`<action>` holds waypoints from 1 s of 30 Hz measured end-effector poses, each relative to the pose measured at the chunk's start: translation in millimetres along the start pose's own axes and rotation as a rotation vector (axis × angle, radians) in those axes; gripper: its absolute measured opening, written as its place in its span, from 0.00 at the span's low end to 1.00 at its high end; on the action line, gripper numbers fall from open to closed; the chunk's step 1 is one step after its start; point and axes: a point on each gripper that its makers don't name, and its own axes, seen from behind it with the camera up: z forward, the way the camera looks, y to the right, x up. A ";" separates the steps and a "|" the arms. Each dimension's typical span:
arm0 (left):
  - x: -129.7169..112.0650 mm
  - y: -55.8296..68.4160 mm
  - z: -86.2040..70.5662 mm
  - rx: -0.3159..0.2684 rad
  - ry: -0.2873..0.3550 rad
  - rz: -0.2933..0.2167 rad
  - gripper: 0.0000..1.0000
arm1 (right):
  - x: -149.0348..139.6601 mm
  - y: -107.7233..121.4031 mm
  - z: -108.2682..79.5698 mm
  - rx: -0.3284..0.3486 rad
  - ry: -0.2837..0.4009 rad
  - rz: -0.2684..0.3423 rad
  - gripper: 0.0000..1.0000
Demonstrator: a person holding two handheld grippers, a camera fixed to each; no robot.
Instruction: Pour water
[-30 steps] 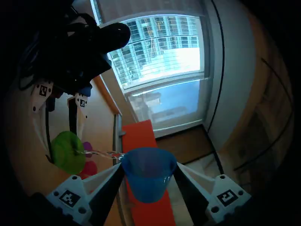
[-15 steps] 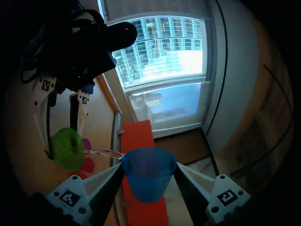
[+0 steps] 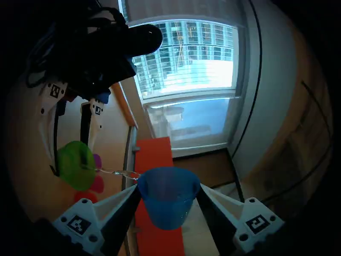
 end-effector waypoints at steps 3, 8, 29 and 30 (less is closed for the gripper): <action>0.3 -0.2 -0.6 0.000 0.002 -0.002 0.83 | -0.3 1.2 0.9 -0.003 -0.001 -0.015 0.90; -0.2 -1.4 -1.0 0.002 0.001 -0.002 0.83 | 0.7 1.9 1.1 -0.007 -0.001 -0.039 0.90; 0.3 -0.8 -1.5 0.000 0.002 -0.010 0.83 | 8.2 5.4 1.6 -0.028 0.006 -0.130 0.90; 0.2 -0.7 -1.5 0.000 0.002 -0.010 0.84 | 8.7 5.7 1.8 -0.030 0.006 -0.136 0.90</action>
